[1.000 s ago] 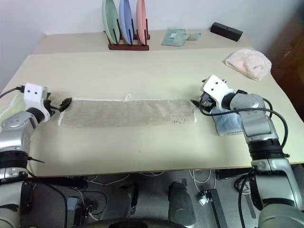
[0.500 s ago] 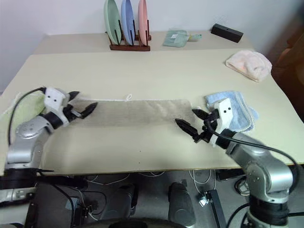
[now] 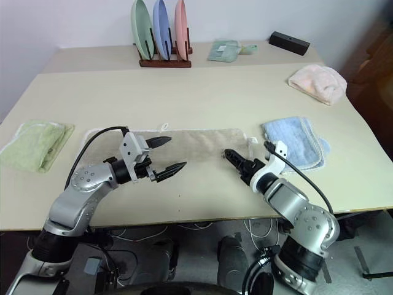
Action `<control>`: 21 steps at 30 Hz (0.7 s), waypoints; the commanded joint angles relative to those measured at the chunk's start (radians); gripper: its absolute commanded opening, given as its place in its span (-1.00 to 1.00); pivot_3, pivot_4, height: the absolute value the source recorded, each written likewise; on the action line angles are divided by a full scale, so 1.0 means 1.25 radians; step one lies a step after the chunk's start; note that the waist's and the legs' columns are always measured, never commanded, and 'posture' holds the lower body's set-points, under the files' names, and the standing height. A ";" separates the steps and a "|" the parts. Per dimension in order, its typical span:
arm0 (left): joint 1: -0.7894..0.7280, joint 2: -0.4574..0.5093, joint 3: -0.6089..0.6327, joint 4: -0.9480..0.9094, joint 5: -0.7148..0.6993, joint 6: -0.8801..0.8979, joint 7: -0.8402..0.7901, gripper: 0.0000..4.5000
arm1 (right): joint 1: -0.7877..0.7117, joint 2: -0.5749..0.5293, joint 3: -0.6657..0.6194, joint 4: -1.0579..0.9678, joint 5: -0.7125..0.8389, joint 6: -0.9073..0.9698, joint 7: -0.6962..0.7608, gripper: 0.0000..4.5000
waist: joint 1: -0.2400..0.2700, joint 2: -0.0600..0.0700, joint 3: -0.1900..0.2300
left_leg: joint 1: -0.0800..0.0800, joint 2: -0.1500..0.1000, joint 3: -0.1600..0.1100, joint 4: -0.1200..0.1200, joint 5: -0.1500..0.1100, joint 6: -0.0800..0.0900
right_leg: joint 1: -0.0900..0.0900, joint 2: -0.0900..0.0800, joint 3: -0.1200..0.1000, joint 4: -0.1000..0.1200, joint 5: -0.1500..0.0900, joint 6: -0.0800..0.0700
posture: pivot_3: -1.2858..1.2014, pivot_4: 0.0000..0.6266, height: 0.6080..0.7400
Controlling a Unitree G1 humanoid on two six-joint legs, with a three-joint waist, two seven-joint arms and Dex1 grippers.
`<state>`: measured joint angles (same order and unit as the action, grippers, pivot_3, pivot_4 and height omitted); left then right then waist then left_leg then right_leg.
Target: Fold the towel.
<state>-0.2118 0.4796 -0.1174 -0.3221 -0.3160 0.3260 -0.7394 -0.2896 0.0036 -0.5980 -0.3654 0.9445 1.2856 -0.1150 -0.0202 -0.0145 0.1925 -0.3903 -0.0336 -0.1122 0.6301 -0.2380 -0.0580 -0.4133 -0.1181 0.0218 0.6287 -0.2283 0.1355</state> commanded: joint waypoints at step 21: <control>0.039 -0.016 -0.002 0.019 0.024 -0.060 0.003 0.99 | 0.064 -0.267 0.023 -0.095 0.028 -0.128 -0.028 -0.99 | 0.003 0.002 0.000 | -0.001 0.000 0.000 -0.001 -0.001 0.002 | 0.001 0.000 -0.001 -0.003 -0.002 -0.002 | 0.03 -0.52 1.00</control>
<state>-0.1554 0.4648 -0.1255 -0.2891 -0.2864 0.2746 -0.7292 -0.2184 -0.2890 -0.5938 -0.4229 0.9882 1.1211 -0.1927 -0.0160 -0.0123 0.1927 -0.3913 -0.0336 -0.1127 0.6293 -0.2392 -0.0559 -0.4123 -0.1185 0.0209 0.6247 -0.2304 0.1333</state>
